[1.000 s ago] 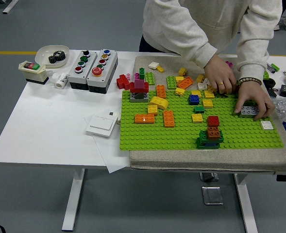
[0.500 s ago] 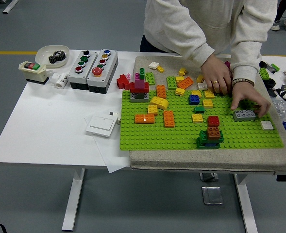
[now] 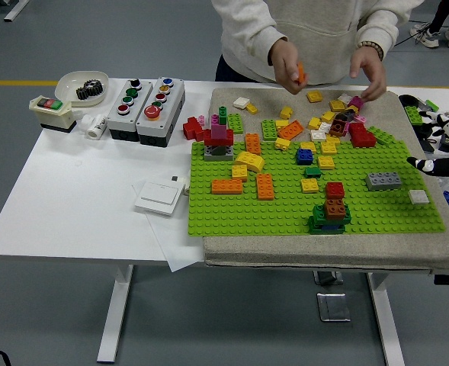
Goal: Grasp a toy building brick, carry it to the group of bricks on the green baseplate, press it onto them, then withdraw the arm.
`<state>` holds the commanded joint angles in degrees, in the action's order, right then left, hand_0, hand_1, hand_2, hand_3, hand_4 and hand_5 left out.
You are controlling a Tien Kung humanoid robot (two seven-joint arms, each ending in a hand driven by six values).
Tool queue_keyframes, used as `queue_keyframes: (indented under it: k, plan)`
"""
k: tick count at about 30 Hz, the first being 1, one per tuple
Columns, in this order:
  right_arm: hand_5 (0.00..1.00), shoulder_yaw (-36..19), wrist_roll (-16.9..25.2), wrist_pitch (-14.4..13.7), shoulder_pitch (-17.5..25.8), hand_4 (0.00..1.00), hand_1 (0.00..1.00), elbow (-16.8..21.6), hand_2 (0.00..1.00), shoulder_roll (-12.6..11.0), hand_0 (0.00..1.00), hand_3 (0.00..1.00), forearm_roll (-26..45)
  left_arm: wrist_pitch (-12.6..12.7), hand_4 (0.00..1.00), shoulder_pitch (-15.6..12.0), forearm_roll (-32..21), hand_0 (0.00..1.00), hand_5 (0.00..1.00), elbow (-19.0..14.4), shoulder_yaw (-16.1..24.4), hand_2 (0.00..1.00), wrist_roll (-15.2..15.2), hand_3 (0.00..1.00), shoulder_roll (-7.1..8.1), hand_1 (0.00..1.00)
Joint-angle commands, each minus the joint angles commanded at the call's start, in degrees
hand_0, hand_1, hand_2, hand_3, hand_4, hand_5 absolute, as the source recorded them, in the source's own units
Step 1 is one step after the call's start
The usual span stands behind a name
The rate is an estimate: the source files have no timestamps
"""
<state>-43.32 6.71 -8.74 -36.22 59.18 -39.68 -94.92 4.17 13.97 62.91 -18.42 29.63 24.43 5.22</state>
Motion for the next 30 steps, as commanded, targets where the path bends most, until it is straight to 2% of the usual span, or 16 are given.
queue_keyframes:
  k: [1,2,7,8,13,14,19,20,25,26,30]
  plan:
    - [0.402,0.3,0.1,0.3,-0.1,0.817,0.728,-0.1,0.775,0.1,0.726,0.906,-0.2,0.0,0.659,0.0,0.0,0.662,0.649,0.0,0.0,0.727,0.0,0.580,0.00,0.705]
    - [0.383,1.0,0.2,0.8,-0.6,0.846,0.682,-0.5,0.712,0.4,0.708,0.790,-0.8,0.0,0.658,0.0,-0.1,0.661,0.649,0.0,-0.1,0.725,0.0,0.580,-0.01,0.706]
    - [0.383,4.3,1.1,1.0,-2.6,0.846,0.682,-2.6,0.712,2.0,0.708,0.790,-1.9,0.0,0.658,-0.1,-0.3,0.661,0.649,-0.1,-0.1,0.725,0.0,0.580,-0.02,0.706]
    - [0.342,4.8,1.8,0.8,-3.0,0.812,0.672,-3.7,0.700,2.9,0.700,0.690,-1.8,0.0,0.658,-0.1,-0.3,0.660,0.649,-0.1,-0.2,0.725,0.0,0.581,0.00,0.706]
    - [0.342,6.4,4.4,0.5,-4.2,0.812,0.672,-6.7,0.700,5.3,0.700,0.690,-5.2,0.1,0.658,0.0,-0.5,0.660,0.649,-0.1,-0.3,0.725,0.1,0.581,0.04,0.706]
    - [0.259,6.8,4.9,0.3,-4.5,0.824,0.664,-7.4,0.691,5.7,0.699,0.674,-5.9,0.1,0.658,0.0,-0.6,0.661,0.648,-0.1,-0.4,0.724,0.1,0.582,0.06,0.707]
    - [0.259,7.9,5.9,-0.3,-5.5,0.824,0.664,-10.1,0.691,7.2,0.699,0.674,-7.3,0.1,0.658,0.2,-0.7,0.661,0.648,-0.3,-0.6,0.724,0.2,0.582,0.13,0.707]
    - [0.214,8.0,6.0,-0.3,-5.6,0.872,0.652,-10.5,0.687,7.5,0.697,0.697,-7.4,0.1,0.658,0.3,-0.6,0.660,0.649,-0.3,-0.6,0.726,0.2,0.582,0.13,0.706]
    - [0.214,8.3,5.7,-0.7,-6.4,0.872,0.652,-12.9,0.687,9.4,0.697,0.697,-7.0,0.0,0.658,0.5,-0.3,0.660,0.649,-0.4,-0.5,0.726,0.4,0.582,0.10,0.706]
    - [0.242,8.3,5.7,-0.7,-6.5,0.861,0.653,-13.1,0.689,9.6,0.691,0.699,-6.9,0.0,0.658,0.5,-0.2,0.661,0.649,-0.4,-0.4,0.726,0.4,0.582,0.10,0.706]
    - [0.242,8.2,4.2,0.4,-6.8,0.861,0.653,-14.0,0.689,10.5,0.691,0.699,-5.9,-0.1,0.658,0.5,0.0,0.661,0.649,-0.5,-0.3,0.726,0.5,0.582,0.10,0.706]
